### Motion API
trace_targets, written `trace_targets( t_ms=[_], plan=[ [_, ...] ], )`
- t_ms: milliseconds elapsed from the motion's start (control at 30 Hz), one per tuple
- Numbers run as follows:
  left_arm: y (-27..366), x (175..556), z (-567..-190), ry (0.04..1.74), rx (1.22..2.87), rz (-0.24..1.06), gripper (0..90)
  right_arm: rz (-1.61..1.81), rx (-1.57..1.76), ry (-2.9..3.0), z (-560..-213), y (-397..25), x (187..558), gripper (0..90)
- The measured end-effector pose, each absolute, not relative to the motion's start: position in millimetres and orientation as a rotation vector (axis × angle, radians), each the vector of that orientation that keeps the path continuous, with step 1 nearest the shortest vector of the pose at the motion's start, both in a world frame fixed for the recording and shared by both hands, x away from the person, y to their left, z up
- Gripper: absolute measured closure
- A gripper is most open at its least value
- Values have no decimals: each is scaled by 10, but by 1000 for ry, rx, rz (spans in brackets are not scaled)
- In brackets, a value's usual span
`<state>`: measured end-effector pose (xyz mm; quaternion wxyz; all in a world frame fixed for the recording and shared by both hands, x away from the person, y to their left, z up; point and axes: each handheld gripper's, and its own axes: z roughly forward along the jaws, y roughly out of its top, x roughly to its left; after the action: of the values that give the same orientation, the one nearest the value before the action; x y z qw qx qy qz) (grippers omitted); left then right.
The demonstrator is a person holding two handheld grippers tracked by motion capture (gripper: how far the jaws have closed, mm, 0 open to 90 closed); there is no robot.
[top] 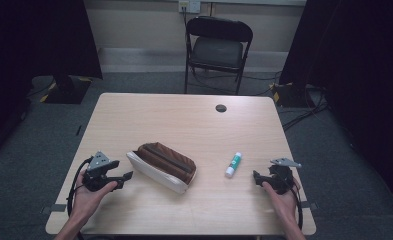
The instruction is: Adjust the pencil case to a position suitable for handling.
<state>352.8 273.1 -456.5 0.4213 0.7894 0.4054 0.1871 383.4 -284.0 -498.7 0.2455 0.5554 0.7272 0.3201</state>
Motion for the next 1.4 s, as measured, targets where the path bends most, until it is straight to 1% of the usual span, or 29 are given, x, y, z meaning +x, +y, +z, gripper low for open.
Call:
trace_targets(
  t_ms=[33,133,167,200,233,267,333,367,533,700,733,767,800,833,900,933,967,1067,1400],
  plan=[
    [2690,3537,-4564,1016,1972,471,358,890,1486,2009,-4937,-2837,3801,221],
    [2645,3584,-4572,1028,1958,466,385,979,1411,2020,-4802,-2762,3722,268],
    [2630,3601,-4575,1032,1957,466,386,993,1370,2025,-4752,-2713,3697,293],
    [2630,3601,-4575,1032,1957,466,390,993,1370,2025,-4752,-2713,3697,293],
    [2611,3617,-4581,1039,1957,470,390,1003,1327,2028,-4710,-2659,3672,323],
    [2600,3627,-4584,1044,1960,478,409,1051,1254,2056,-4643,-2538,3631,356],
    [2582,3642,-4596,1049,1954,477,414,1055,1240,2072,-4627,-2496,3623,368],
    [2557,3654,-4608,1053,1959,478,417,1089,1192,2116,-4593,-2370,3599,415],
    [2509,3678,-4646,1070,1980,494,416,1130,1075,2177,-4518,-2046,3574,449],
    [2475,3699,-4697,1086,2002,498,414,1212,996,2295,-4555,-1691,3645,496],
    [2475,3699,-4697,1086,2002,498,414,1212,996,2295,-4555,-1691,3645,496],
    [2474,3709,-4710,1092,2002,495,413,1238,962,2330,-4571,-1551,3673,501],
    [2474,3709,-4710,1092,2002,495,411,1238,962,2330,-4571,-1551,3673,501],
    [2481,3721,-4721,1103,2003,501,404,1261,923,2355,-4577,-1409,3693,500],
    [2483,3731,-4732,1108,2004,497,397,1281,891,2373,-4585,-1272,3719,493],
    [2483,3731,-4732,1108,2004,497,390,1281,891,2373,-4585,-1272,3719,493],
    [2481,3731,-4732,1112,2009,498,388,1298,859,2390,-4595,-1146,3734,492],
    [2472,3742,-4734,1107,2000,497,398,1308,814,2422,-4632,-993,3727,491],
    [2415,3746,-4688,1119,1976,458,405,1332,767,2464,-4678,-826,3645,464]
  ],
)
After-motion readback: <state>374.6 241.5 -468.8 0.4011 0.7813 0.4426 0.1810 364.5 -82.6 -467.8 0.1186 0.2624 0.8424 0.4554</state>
